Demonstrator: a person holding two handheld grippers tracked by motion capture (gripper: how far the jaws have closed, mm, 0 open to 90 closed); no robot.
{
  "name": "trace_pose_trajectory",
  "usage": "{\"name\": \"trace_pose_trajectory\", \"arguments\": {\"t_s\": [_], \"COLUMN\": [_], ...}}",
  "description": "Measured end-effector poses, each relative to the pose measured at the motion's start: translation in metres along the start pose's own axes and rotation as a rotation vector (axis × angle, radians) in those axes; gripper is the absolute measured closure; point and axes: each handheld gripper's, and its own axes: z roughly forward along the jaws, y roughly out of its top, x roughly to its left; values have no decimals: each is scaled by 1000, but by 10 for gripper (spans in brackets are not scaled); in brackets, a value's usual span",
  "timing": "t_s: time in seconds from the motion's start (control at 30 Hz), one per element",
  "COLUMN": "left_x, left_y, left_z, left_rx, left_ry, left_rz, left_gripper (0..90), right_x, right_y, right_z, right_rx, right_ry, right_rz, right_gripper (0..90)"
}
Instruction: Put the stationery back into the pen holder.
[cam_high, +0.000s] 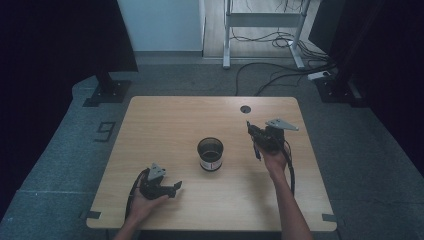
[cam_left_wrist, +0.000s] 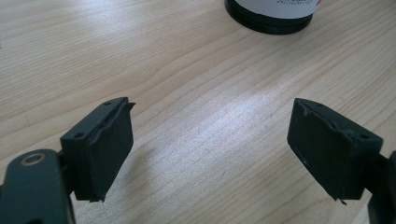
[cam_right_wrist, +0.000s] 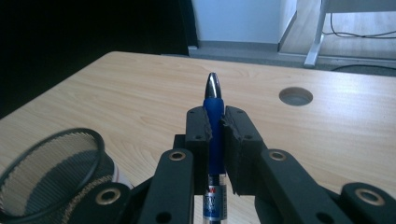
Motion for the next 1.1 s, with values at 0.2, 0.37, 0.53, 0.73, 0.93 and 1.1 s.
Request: {"name": "trace_pose_trajectory", "arguments": {"t_s": [0.2,0.37,0.53,0.73,0.93,1.1], "left_x": [-1,-3,-3,-3,-3,-3], "left_y": [0,0,0,0,0,0], "left_z": [1,2,2,2,2,2], "left_rx": [1,7,3,6,7,8], "left_ry": [-3,-12,-14,-16,-18,-21], "left_rz": [2,8,5,8,8,8], "left_gripper": [144,144,144,145,144,144], "right_x": [8,16,28,42,55,65], "right_y": [10,22,34,43,54,59], "right_z": [-5,-9,-10,-10,-8,-7], "right_rx": [-29,-59,-81,-102,-124,-130], "right_ry": [12,26,46,62,79,90], "right_rz": [2,5,-10,-30,-37,-45], "right_gripper": [789,789,789,788,788,788]}}
